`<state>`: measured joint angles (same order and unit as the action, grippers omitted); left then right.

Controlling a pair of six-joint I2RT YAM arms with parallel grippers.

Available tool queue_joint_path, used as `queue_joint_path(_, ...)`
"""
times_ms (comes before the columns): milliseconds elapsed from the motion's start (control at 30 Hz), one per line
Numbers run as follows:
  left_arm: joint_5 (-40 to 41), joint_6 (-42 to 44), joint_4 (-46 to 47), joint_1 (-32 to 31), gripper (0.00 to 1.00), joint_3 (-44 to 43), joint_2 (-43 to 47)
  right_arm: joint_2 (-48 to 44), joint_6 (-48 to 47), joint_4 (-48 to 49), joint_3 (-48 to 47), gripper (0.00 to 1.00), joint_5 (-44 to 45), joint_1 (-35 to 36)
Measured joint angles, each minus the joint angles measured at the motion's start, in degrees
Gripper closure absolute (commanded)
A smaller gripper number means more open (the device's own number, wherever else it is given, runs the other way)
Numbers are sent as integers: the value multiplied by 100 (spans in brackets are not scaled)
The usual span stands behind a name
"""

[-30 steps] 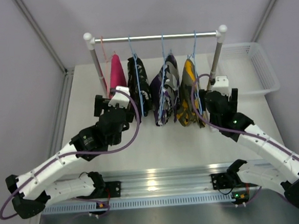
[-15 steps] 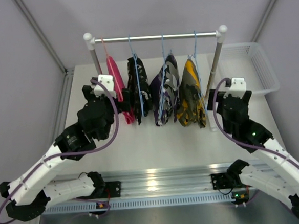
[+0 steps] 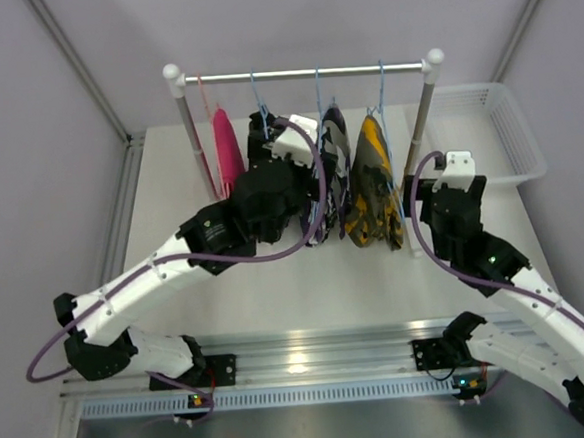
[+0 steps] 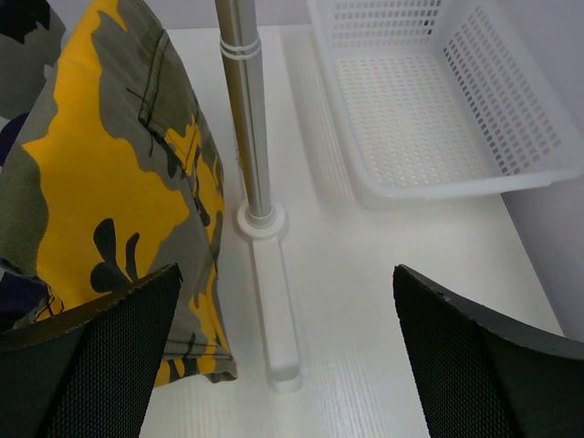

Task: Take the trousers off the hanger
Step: Pick up the hanger from the clothesline.

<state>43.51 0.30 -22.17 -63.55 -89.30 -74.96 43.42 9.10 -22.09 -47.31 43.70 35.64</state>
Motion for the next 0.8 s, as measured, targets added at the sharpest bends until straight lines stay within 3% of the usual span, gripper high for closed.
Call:
queue_joint_path(200,-455,-2,-55,0,1,-643,-883,-195,11,-9,0,2,173,0)
queue_joint_path(633,-1344,-166,-619,0,1,-3578,-2601,-1003,205,-26,7,2,470,0)
queue_joint_path(800,-1532,-260,-726,0,1,-4199,-3117,-1003,262,-48,9,2,476,0)
